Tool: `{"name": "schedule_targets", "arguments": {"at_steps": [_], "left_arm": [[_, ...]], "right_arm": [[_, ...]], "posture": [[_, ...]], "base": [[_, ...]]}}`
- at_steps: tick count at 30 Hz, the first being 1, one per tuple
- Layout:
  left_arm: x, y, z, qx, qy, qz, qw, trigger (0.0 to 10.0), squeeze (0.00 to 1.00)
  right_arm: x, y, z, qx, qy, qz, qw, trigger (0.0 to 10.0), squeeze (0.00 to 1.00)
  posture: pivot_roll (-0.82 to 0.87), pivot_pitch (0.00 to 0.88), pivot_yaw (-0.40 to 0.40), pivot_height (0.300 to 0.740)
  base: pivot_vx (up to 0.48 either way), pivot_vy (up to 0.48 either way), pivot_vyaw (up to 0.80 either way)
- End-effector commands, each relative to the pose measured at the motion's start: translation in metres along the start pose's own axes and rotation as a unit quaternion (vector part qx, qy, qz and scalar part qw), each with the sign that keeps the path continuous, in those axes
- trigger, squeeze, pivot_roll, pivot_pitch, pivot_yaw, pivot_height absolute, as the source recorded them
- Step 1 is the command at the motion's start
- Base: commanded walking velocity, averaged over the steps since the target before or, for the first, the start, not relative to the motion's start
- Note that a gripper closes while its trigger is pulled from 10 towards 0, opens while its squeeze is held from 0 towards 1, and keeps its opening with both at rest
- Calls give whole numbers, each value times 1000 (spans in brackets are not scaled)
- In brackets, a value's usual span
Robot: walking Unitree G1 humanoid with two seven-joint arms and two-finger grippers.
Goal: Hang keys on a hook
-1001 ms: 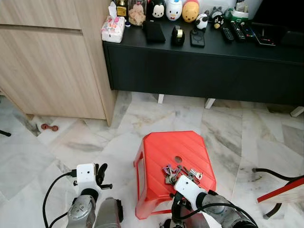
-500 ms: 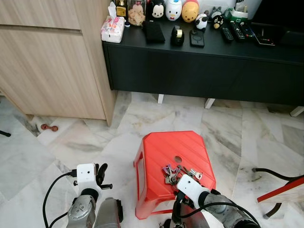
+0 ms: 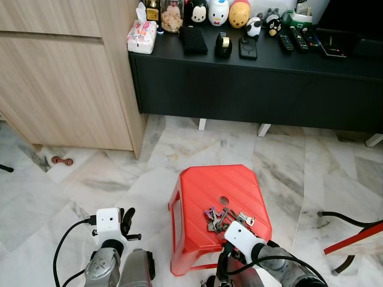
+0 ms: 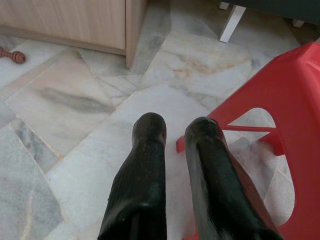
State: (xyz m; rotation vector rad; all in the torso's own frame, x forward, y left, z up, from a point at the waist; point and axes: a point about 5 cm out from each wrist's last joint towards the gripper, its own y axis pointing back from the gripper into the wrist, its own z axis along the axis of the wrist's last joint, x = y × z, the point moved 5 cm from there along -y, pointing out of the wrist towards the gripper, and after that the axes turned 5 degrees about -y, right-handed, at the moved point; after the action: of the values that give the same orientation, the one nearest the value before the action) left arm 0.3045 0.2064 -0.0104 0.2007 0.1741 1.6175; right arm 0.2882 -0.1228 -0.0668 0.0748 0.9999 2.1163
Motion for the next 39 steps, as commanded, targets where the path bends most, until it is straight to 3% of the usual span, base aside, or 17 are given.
{"name": "schedule_targets", "arguments": {"at_steps": [1,27,39], "left_arm": [[-4,4,-6,6,-9,-7,1000,10000,0],[-4,13,-10,8,-13,-6,1000,10000,0],[-7,19,-11,4,-16,-8,1000,10000,0]], "right_arm": [[-1,2,-5,3,-4,-5,1000,10000,0],[8,2,-8,7,17,16,1000,10000,0],[4,3,-6,-7,19,0,1000,10000,0]], "posture": [[194,206,-123,639],[196,241,-128,639],[196,267,-135,639]], "base": [[0,0,0],[0,0,0],[0,0,0]]}}
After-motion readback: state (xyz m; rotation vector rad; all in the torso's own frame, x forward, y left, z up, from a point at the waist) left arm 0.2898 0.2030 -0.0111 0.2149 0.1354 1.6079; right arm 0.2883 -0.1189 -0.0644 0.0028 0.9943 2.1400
